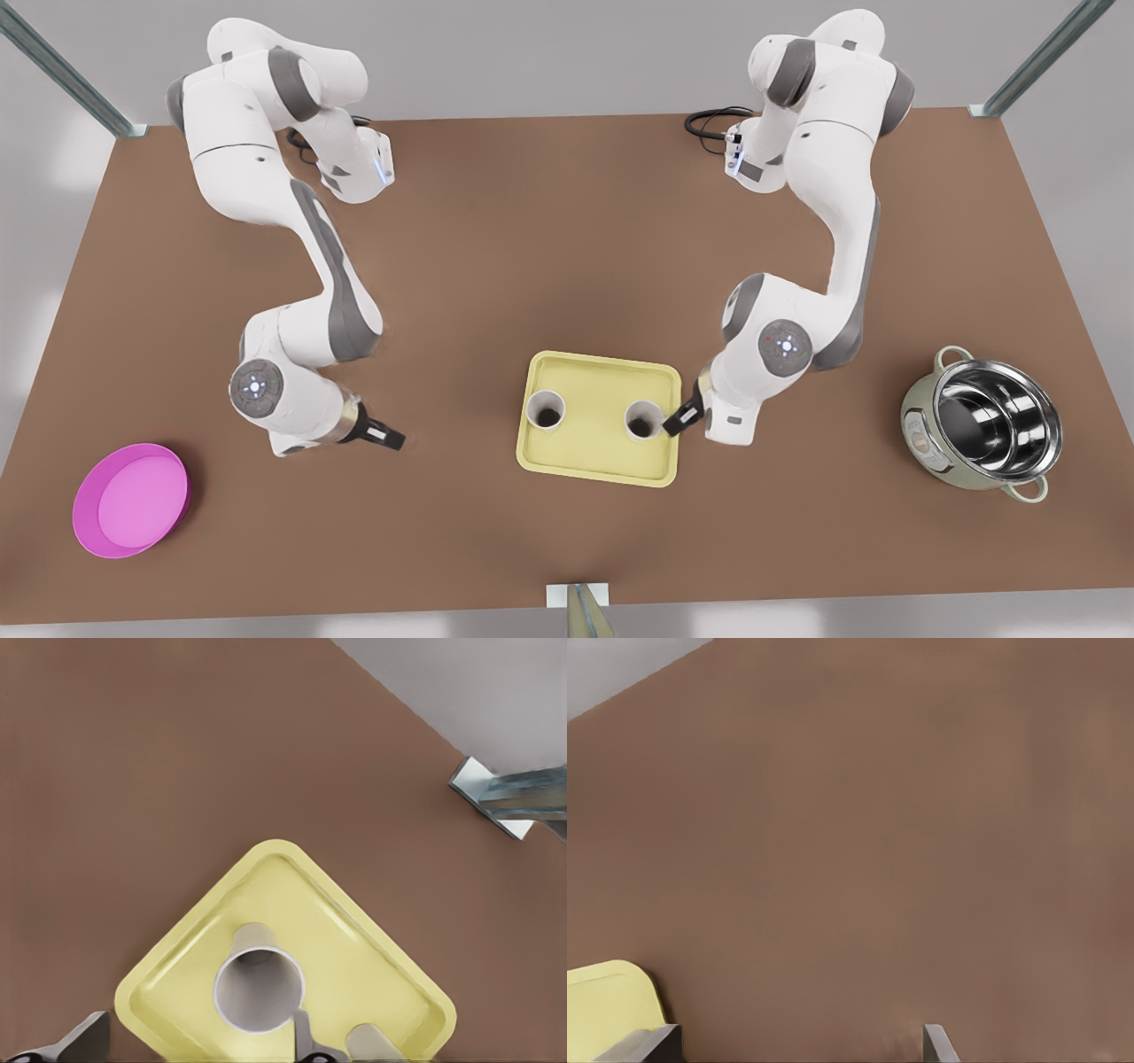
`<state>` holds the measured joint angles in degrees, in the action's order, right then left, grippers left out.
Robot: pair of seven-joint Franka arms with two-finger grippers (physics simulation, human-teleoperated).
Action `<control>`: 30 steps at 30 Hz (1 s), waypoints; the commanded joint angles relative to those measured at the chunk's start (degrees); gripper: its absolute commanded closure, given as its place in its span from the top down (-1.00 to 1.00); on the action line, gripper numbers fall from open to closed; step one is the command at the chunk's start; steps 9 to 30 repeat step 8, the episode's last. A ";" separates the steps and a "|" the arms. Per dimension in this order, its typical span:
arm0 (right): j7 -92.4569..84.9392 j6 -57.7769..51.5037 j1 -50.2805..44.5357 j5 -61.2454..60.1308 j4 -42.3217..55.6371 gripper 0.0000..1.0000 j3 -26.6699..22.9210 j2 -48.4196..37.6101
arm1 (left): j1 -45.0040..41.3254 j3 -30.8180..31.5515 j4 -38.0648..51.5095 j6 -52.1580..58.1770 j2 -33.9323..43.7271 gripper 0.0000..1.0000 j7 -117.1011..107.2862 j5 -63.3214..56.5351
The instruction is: Use both arms to respectively pick up the white IKEA cups from the middle-left and middle-right positions, then place the white IKEA cups onto the middle-middle tray, ensuring that the cups remain upright and do not tip over
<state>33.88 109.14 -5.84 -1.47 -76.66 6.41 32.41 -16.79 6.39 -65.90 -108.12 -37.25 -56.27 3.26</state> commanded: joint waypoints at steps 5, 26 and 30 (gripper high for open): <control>-39.42 -18.00 0.92 7.80 -9.65 1.00 -4.92 -20.54 | 11.34 -0.06 2.03 37.28 14.03 1.00 55.82 -11.43; -39.33 -20.11 1.45 7.45 -10.62 1.00 -5.09 -22.39 | 11.34 0.38 -5.20 34.02 19.32 1.00 56.10 -9.06; -39.33 -20.11 1.45 7.45 -10.62 1.00 -5.09 -22.39 | 11.34 0.38 -5.20 34.02 19.32 1.00 56.10 -9.06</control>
